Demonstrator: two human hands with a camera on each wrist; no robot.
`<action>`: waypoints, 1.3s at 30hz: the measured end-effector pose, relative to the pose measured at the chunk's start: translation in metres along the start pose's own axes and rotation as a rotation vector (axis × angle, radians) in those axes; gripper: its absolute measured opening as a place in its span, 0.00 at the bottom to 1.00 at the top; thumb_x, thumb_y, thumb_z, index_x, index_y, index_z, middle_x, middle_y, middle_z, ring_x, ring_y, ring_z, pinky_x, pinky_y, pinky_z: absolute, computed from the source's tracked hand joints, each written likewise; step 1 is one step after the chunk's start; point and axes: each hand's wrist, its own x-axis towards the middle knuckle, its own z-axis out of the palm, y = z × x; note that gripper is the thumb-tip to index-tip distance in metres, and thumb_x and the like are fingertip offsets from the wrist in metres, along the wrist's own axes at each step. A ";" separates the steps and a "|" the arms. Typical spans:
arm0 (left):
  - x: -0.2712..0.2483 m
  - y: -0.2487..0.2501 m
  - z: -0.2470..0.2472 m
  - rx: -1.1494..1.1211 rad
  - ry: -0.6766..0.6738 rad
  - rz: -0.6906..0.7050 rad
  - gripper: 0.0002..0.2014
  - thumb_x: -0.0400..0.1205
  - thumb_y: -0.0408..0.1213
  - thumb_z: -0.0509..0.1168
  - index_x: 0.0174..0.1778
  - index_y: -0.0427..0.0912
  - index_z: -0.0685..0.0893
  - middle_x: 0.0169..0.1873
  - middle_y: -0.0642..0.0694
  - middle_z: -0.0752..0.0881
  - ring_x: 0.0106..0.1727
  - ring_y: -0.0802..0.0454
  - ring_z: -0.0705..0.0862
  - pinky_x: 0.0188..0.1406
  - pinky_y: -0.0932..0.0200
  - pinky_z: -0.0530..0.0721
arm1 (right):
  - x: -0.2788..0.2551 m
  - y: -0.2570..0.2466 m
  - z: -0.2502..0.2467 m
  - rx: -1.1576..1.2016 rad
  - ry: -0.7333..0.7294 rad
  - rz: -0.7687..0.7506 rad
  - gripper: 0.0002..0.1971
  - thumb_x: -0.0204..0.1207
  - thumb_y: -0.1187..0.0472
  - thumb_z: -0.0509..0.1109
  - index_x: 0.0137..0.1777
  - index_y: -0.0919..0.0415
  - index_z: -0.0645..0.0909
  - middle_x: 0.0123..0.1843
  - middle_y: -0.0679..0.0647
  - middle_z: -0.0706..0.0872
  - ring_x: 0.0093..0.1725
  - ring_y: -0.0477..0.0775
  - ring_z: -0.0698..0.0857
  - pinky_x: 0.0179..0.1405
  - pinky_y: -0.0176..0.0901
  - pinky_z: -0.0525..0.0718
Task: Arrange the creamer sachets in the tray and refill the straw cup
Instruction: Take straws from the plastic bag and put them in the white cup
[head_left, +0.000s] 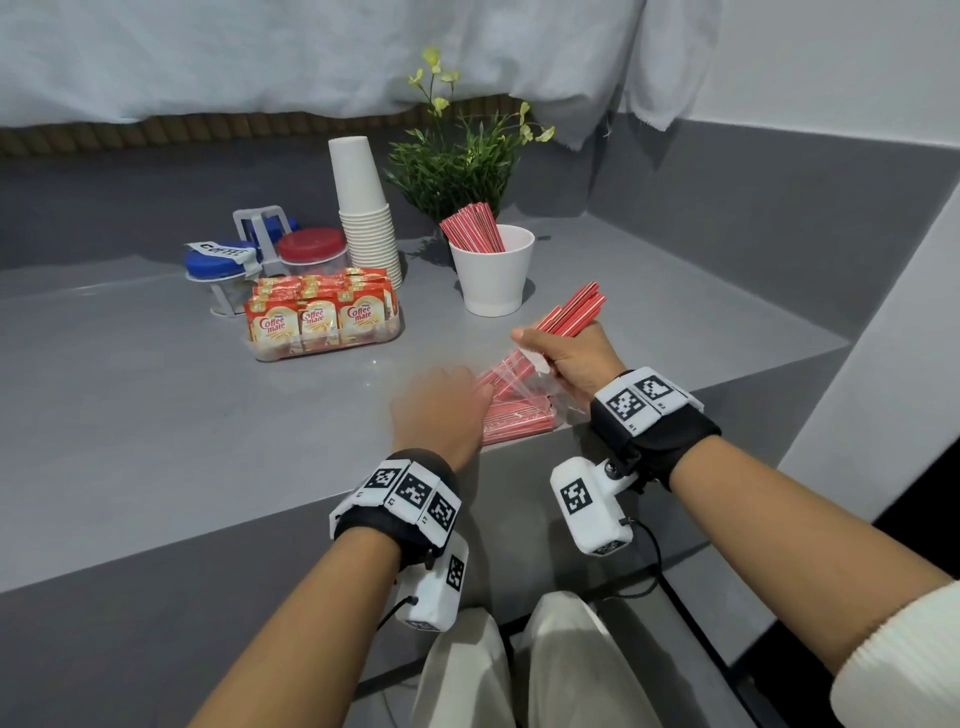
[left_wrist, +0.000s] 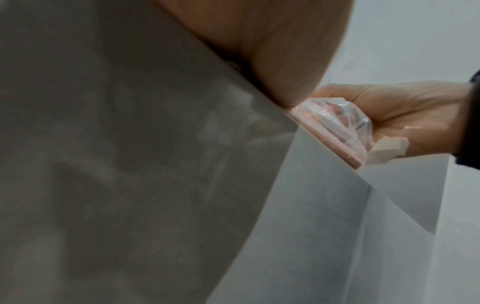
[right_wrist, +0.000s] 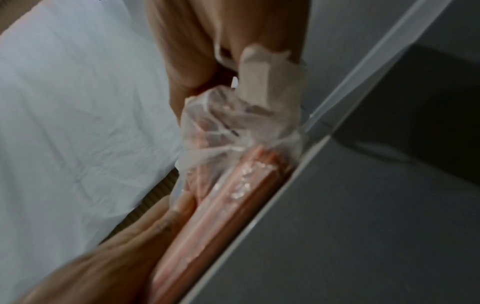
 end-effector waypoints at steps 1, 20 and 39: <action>0.000 0.000 0.000 -0.003 0.005 0.001 0.18 0.86 0.52 0.43 0.59 0.45 0.70 0.59 0.43 0.76 0.62 0.43 0.72 0.63 0.44 0.67 | 0.002 0.001 0.002 -0.034 0.021 -0.022 0.13 0.70 0.65 0.75 0.29 0.59 0.75 0.25 0.53 0.79 0.27 0.54 0.81 0.42 0.53 0.85; 0.005 0.012 -0.010 -0.050 0.053 0.183 0.17 0.85 0.42 0.56 0.68 0.45 0.76 0.57 0.41 0.74 0.60 0.44 0.74 0.58 0.51 0.78 | 0.016 -0.008 0.023 0.178 0.050 -0.131 0.04 0.81 0.66 0.61 0.53 0.62 0.69 0.29 0.54 0.77 0.25 0.47 0.78 0.30 0.37 0.83; 0.012 0.022 -0.016 -0.092 -0.268 0.130 0.30 0.82 0.51 0.60 0.79 0.53 0.57 0.75 0.41 0.69 0.75 0.41 0.67 0.74 0.40 0.69 | 0.021 -0.001 0.013 -0.150 0.067 -0.121 0.13 0.75 0.66 0.69 0.30 0.60 0.74 0.23 0.55 0.74 0.18 0.45 0.73 0.24 0.37 0.76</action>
